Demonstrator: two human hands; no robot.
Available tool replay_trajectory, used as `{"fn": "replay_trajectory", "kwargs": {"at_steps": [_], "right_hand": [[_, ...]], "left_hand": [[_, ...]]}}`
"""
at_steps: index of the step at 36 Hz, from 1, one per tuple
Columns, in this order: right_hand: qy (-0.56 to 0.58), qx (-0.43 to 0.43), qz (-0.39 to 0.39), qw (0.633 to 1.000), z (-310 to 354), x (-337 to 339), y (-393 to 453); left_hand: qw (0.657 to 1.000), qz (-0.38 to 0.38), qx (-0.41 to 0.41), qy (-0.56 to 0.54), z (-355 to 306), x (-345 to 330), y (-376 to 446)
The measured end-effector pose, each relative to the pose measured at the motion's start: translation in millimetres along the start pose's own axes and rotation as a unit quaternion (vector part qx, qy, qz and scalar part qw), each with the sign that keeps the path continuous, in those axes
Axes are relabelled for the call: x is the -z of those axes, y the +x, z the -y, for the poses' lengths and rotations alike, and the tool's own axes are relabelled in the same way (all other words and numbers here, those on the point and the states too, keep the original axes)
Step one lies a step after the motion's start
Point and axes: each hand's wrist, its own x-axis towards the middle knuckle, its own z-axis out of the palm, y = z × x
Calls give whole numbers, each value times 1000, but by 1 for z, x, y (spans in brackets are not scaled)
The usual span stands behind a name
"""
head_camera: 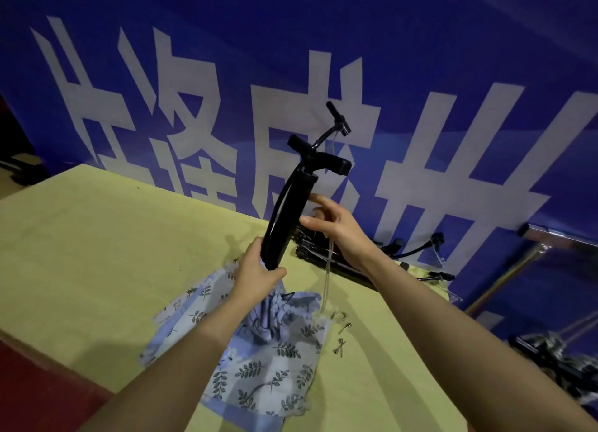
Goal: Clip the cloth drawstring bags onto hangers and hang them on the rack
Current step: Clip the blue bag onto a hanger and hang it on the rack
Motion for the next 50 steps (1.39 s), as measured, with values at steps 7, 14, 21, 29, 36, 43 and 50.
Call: {"fn": "replay_trajectory", "kwargs": {"at_steps": [7,14,21,29,36,43,50], "right_hand": [[3,23,-104,994,8,-16,9],[-39,5,-150,988,-2,-25,12],[-112,-4,-156,981,-14,-32,18],[-209,-26,-145,967,-22,-39,20],[-278,6,-129,952,-47,-29,54],[-328,-11,-97,940,-6,-54,29],[-280,-29,-27,959,-4,-50,22]], "left_hand": [[996,42,5,73,4,7,8],[972,131,-28,194,10,28,16],[994,82,-29,67,7,35,26],[991,-41,-126,-37,-30,46,42],[951,-12,-265,156,-51,67,41],[947,43,-220,231,-46,72,40],[956,45,-214,196,-31,73,40]]}}
